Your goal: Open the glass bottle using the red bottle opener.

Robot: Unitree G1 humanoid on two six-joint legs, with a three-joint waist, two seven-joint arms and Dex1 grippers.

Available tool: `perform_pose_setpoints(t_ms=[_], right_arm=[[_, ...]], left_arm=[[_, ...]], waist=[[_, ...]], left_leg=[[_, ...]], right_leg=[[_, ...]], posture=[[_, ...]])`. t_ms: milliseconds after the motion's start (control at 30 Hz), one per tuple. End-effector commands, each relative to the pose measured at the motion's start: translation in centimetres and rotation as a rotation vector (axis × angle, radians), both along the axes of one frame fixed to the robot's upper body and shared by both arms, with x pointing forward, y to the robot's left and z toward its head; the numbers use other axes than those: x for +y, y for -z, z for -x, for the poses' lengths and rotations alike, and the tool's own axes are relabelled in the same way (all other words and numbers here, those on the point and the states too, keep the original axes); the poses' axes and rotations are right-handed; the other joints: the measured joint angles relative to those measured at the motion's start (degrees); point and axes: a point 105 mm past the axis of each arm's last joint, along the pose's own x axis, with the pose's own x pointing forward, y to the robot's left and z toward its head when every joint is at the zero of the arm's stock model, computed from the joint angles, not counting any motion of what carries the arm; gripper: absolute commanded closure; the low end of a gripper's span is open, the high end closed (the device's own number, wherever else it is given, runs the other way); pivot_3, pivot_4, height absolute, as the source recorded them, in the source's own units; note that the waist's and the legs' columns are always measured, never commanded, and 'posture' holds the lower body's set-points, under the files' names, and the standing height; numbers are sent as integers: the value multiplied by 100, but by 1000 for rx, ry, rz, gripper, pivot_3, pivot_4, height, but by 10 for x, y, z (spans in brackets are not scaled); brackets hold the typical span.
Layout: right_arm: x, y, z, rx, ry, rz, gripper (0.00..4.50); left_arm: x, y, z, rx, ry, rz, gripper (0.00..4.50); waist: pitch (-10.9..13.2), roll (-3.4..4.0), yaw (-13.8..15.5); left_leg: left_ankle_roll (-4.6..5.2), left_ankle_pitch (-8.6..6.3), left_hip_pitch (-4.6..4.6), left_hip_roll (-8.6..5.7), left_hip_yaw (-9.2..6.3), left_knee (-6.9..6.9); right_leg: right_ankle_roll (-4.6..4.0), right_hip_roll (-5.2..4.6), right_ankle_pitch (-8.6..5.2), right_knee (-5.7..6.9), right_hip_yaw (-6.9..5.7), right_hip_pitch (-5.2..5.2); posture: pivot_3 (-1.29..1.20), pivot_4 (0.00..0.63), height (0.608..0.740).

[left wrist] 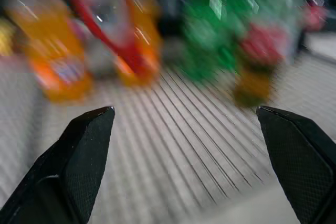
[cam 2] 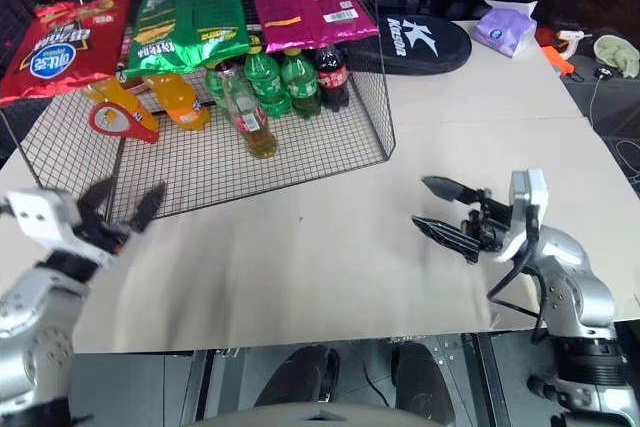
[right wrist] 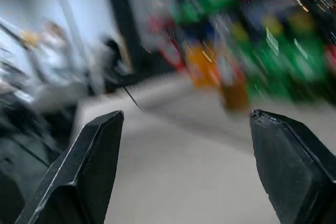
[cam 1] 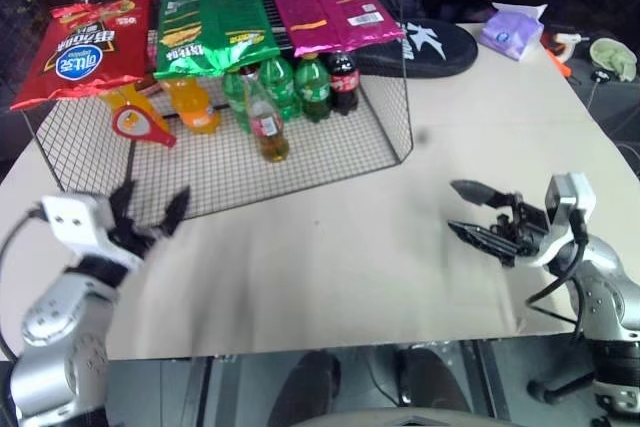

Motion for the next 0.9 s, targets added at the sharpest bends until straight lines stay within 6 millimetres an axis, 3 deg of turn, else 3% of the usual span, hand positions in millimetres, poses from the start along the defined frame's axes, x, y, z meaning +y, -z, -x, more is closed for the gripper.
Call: perform_pose_setpoints(t_ms=[33,433,633,900], right_arm=[[5,-15,3,-20,-12,-53,651],[13,-11,-2,-19,30,-63,651],[13,-7,0,-18,40,-59,651],[12,0,0,-14,56,-52,651]], left_arm=[[16,-7,-5,-22,-72,31,0],[17,-22,-59,-76,-29,54,0],[11,-26,-72,-103,-1,52,0],[16,-26,-74,-108,-14,55,0]], waist=[[-1,1,3],[-5,-8,-12],[-5,-8,-22],[-5,-8,-26]], left_leg=[[0,0,1,-6,2,0],[-3,4,-78,-30,-16,48],[-6,6,-77,-28,-12,49],[-7,7,-77,-29,-9,56]], right_leg=[[0,-2,0,0,2,0],[0,0,0,60,-17,-76],[1,2,0,72,-10,-83],[1,3,0,81,-6,-85]], posture=[[0,150,740],[0,150,740],[0,150,740],[0,150,740]])
